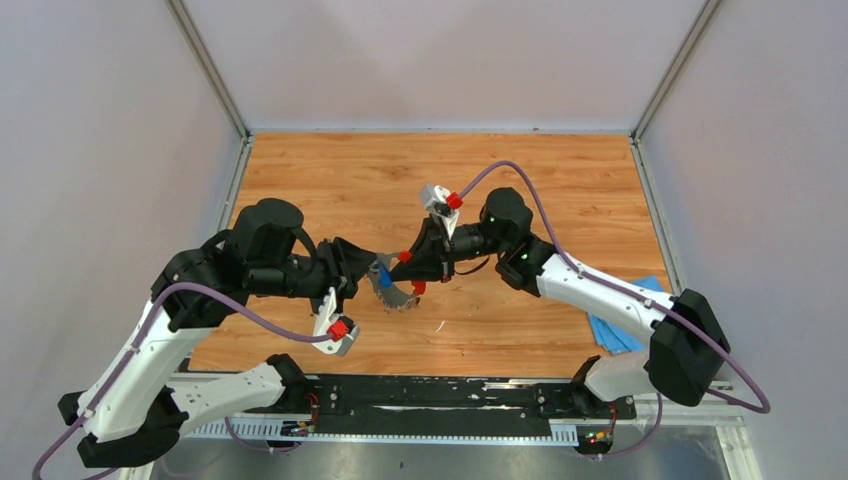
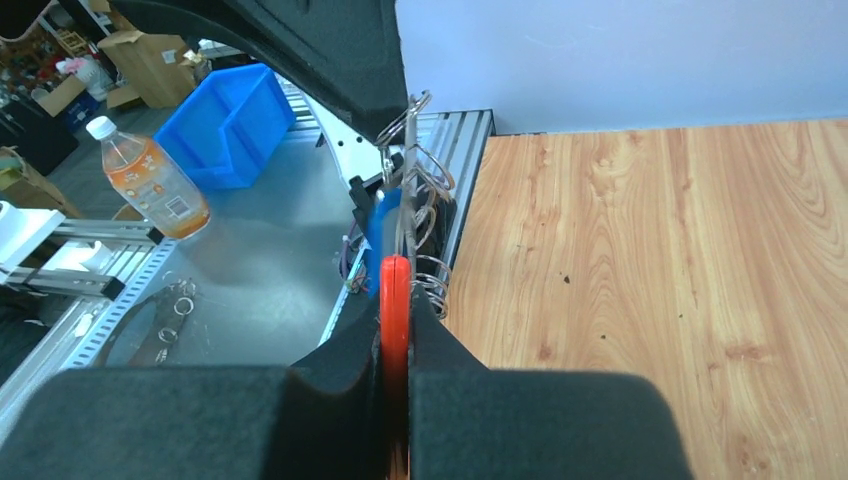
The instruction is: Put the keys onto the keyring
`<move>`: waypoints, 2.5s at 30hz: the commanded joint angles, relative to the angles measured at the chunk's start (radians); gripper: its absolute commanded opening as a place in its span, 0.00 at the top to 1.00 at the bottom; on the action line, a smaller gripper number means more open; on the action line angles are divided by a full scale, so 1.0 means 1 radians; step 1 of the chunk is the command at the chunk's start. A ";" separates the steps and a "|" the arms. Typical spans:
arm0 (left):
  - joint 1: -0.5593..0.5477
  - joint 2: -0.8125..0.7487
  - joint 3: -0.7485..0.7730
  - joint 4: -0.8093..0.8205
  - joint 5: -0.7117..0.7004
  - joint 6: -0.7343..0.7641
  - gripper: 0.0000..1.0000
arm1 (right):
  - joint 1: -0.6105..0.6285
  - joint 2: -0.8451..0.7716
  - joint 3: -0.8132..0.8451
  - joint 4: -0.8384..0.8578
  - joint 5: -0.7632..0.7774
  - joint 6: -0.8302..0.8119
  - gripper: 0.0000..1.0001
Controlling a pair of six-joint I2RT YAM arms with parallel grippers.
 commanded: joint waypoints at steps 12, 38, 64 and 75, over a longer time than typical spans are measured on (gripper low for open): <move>-0.030 0.004 -0.031 0.154 -0.003 -0.073 0.65 | 0.080 -0.066 -0.029 -0.007 0.067 -0.118 1.00; -0.032 -0.162 -0.145 0.266 -0.063 -0.045 0.73 | 0.081 -0.080 -0.071 0.166 0.082 0.002 1.00; -0.032 -0.189 -0.198 0.265 -0.018 0.015 1.00 | 0.082 -0.071 0.002 0.070 0.004 0.020 1.00; -0.032 -0.114 -0.026 0.263 0.024 -0.362 1.00 | 0.038 -0.058 0.025 0.024 0.053 0.027 0.87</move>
